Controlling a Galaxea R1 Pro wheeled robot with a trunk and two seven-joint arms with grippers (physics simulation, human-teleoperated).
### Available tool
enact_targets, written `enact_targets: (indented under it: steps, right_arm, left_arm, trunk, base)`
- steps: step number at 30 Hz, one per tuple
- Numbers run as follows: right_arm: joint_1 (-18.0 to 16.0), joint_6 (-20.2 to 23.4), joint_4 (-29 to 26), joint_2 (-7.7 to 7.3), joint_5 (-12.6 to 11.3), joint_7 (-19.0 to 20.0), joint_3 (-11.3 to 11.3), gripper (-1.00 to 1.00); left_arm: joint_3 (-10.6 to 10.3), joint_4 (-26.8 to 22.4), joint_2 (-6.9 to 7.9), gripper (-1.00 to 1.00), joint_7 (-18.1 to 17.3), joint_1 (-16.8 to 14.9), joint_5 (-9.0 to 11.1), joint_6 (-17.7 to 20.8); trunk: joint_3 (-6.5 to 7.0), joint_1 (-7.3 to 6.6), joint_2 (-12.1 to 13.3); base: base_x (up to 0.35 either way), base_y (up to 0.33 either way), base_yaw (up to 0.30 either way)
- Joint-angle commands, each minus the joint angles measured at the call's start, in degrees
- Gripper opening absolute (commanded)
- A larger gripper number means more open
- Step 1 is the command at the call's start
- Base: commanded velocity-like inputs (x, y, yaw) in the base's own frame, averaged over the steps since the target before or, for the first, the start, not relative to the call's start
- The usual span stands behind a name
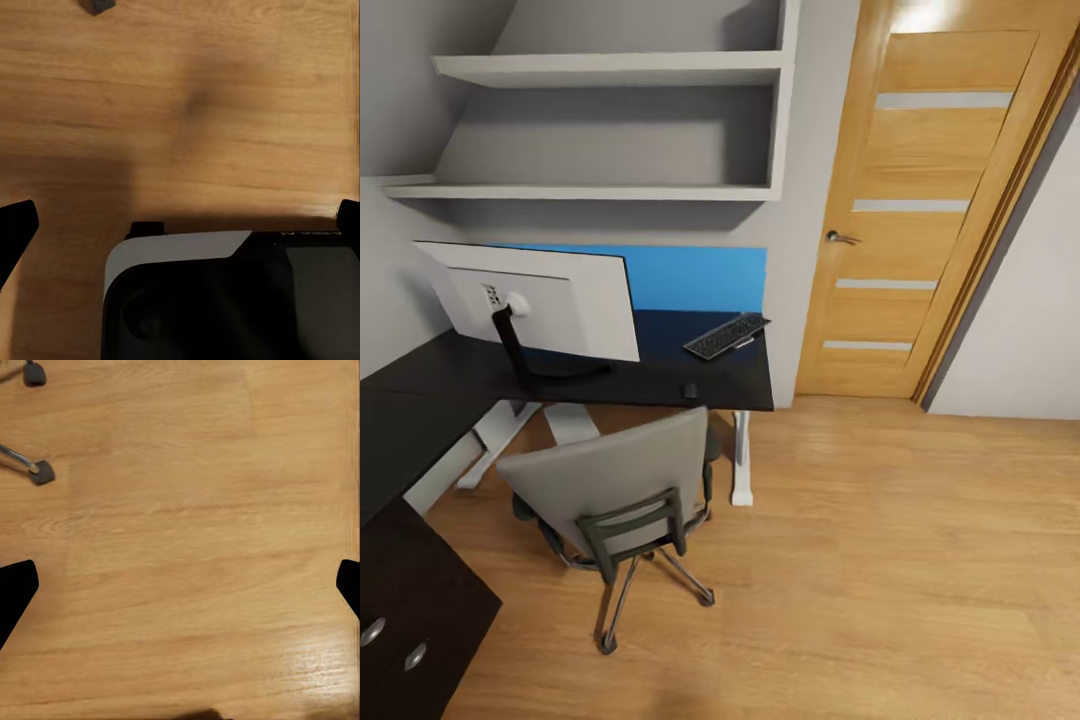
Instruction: In the bedroom, organize the workspace by keeping the computer under the desk, ensuring the monitor is on the desk, placing the keyboard on the desk next to the monitor, placing the mouse on the desk next to the keyboard, moving the folder from the swivel chair onto the desk next to the mouse, stacking the notebook on top of the folder with the pen on top of the notebook, and positioning the swivel chair next to the desk.
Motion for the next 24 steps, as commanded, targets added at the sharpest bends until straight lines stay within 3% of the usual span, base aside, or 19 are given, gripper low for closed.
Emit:
enact_targets:
  steps: [1, 8, 13, 24]
  right_arm:
    - [-0.1, -0.2, 0.1, 0.01, -0.3, 0.6, -0.3, 1.0]
    - [-0.1, -1.4, 0.1, -0.05, -0.3, 0.5, -1.1, 1.0]
    - [-0.1, -3.4, 0.2, -0.07, -0.3, 0.5, -3.5, 1.0]
    - [-0.1, -4.0, 0.2, -0.06, -0.3, 0.6, -4.4, 1.0]
  left_arm:
    - [0.0, 0.0, 0.0, 1.0, 0.0, 0.0, 0.0, -0.2]
    - [0.0, 0.0, 0.0, 1.0, 0.0, 0.0, 0.0, -0.3]
    - [0.0, 0.0, 0.0, 1.0, 0.0, 0.0, 0.0, -0.4]
    - [0.0, 0.0, 0.0, 1.0, 0.0, 0.0, 0.1, -0.4]
  trunk:
    - [-0.03, 0.02, 0.0]
    - [0.13, 0.02, 0.0]
    - [0.25, 0.02, 0.0]
    - [0.51, 0.02, 0.0]
  base:
    - [0.234, -0.129, -0.3]
    - [0.18, -0.123, -0.3]
    - [0.033, -0.024, -0.3]
    - [0.005, -0.004, -0.3]
